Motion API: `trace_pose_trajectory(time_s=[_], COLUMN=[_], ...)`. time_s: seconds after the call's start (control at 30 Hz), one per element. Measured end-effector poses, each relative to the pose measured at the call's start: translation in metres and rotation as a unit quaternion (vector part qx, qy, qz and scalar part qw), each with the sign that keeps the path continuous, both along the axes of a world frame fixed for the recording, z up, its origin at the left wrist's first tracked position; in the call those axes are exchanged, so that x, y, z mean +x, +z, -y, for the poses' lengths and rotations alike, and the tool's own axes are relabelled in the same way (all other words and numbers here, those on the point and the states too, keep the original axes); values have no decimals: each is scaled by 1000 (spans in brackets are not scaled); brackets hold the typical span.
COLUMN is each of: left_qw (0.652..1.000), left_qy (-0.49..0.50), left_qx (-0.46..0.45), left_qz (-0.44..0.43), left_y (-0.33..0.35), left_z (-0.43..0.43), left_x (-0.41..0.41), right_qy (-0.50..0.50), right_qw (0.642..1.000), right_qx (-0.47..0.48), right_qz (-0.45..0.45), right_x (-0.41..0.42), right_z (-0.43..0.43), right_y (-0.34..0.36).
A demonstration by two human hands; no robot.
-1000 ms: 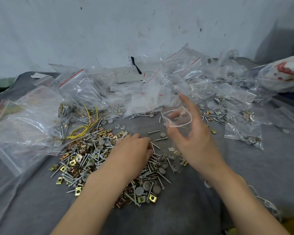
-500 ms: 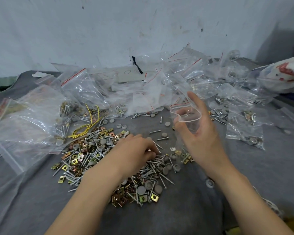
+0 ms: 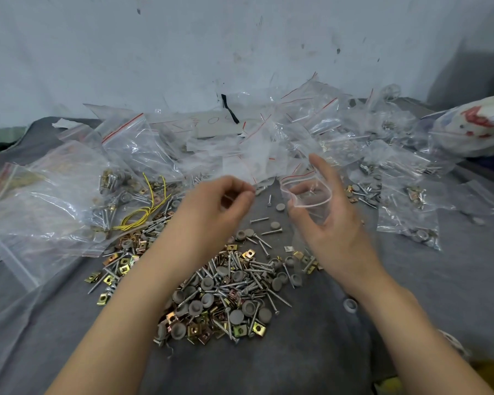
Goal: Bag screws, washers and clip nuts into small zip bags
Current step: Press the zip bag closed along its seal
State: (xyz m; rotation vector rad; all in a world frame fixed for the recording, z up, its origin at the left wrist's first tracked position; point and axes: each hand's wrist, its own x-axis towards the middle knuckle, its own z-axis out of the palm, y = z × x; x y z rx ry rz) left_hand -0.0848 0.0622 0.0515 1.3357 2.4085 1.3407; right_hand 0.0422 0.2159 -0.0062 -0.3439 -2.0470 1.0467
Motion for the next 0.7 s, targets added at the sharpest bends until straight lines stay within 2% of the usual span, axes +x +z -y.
trace_pose_trajectory(time_s=[0.07, 0.13, 0.37, 0.47, 0.6, 0.7], left_qw=[997, 993, 996, 993, 992, 996], left_qy=[6, -4, -52, -74, -47, -20], left_qx=[78, 116, 41, 53, 106, 84], left_qz=[4, -5, -64, -71, -49, -32], left_y=[11, 18, 17, 17, 11, -2], left_z=[-2, -5, -8, -8, -5, -6], left_x=[5, 12, 20, 22, 16, 6], right_qy=[2, 5, 20, 19, 15, 10], right_qw=[1000, 1000, 998, 998, 999, 999], right_qx=[3, 5, 49, 51, 31, 36], right_qz=[8, 16, 42, 41, 33, 26], right_x=[0, 0, -2, -2, -2, -2], right_z=[2, 3, 9, 8, 8, 6], right_y=[1, 2, 0, 0, 1, 1])
